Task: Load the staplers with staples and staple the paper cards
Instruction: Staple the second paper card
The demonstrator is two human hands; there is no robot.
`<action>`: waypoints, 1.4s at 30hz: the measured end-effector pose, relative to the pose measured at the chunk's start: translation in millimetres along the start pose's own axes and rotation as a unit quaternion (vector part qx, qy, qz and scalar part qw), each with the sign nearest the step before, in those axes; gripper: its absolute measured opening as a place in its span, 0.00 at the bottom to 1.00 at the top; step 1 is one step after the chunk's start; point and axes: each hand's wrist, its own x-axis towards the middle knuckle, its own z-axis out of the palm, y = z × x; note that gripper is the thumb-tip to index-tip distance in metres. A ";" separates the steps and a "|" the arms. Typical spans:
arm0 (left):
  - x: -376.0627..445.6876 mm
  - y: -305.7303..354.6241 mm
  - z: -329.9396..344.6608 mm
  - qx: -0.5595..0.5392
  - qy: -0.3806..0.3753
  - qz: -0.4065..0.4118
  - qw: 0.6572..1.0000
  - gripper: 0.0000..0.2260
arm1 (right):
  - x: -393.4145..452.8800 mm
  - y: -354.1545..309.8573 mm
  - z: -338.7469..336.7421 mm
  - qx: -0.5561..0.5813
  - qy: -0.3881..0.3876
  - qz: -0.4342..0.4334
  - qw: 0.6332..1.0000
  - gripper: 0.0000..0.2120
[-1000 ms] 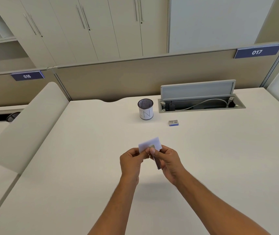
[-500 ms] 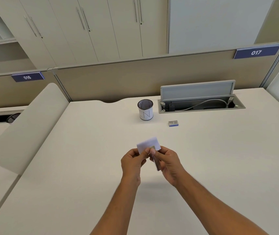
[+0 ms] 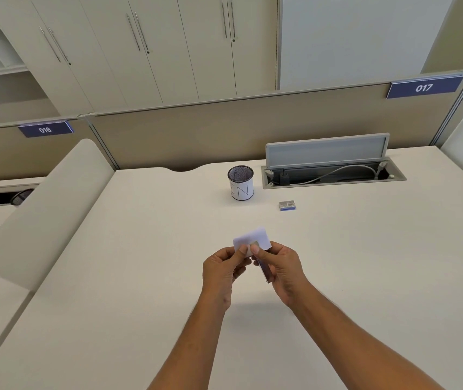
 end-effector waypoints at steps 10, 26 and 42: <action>-0.1 -1.2 0.3 0.033 0.020 0.037 0.999 0.04 | 2.9 4.6 -0.4 -0.001 0.000 0.012 1.000 0.24; 2.7 -2.8 6.3 0.024 0.044 0.045 0.998 0.05 | 2.3 -0.3 3.5 -0.012 0.036 0.005 0.999 0.20; 7.8 -0.9 3.9 0.031 0.063 0.046 0.997 0.03 | 8.4 -1.6 4.5 0.012 0.031 0.027 0.999 0.19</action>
